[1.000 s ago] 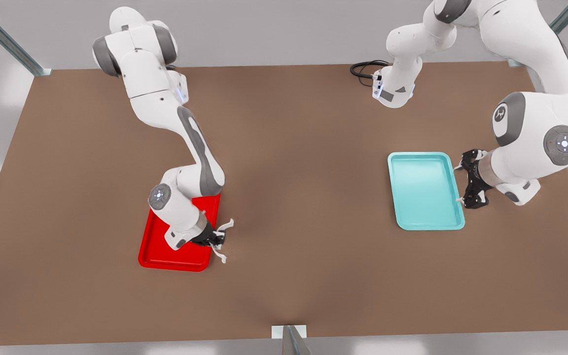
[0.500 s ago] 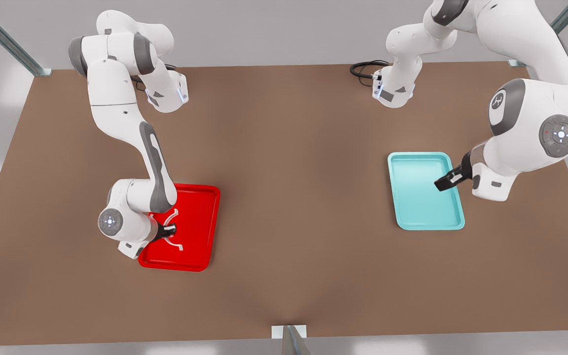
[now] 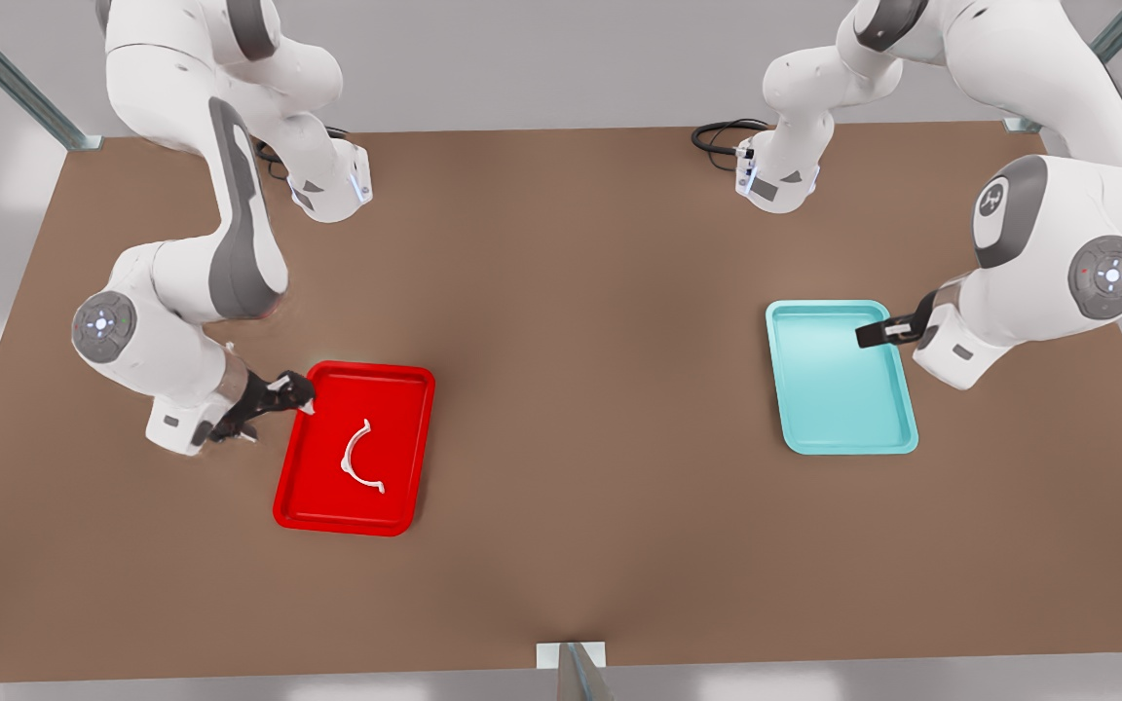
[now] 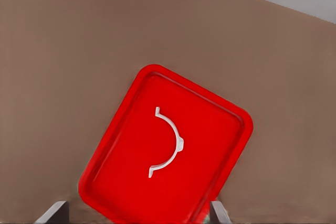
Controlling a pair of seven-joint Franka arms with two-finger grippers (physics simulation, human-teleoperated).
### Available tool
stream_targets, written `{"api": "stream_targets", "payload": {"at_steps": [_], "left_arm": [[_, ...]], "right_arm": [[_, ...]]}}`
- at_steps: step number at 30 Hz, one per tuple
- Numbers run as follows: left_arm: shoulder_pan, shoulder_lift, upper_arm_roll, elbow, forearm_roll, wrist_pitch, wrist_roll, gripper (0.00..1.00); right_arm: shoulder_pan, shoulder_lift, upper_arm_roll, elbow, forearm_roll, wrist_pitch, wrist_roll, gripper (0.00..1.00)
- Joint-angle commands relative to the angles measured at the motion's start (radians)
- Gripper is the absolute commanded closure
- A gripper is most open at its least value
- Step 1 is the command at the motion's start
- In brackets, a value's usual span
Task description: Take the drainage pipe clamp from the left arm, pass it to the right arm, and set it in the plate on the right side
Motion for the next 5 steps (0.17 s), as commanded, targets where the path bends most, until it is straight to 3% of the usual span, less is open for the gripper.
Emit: {"api": "stream_targets", "payload": {"at_steps": [1, 5], "left_arm": [[0.005, -0.001, 0.002, 0.002, 0.004, -0.018, 0.271, 0.00], [0.011, 0.002, 0.003, 0.004, 0.001, -0.007, 0.273, 0.00]], "right_arm": [[-0.010, -0.109, -0.006, -0.001, -0.070, -0.356, 0.250, 0.00], [-0.010, -0.148, -0.023, 0.028, -0.136, -0.413, 0.258, 0.00]]}}
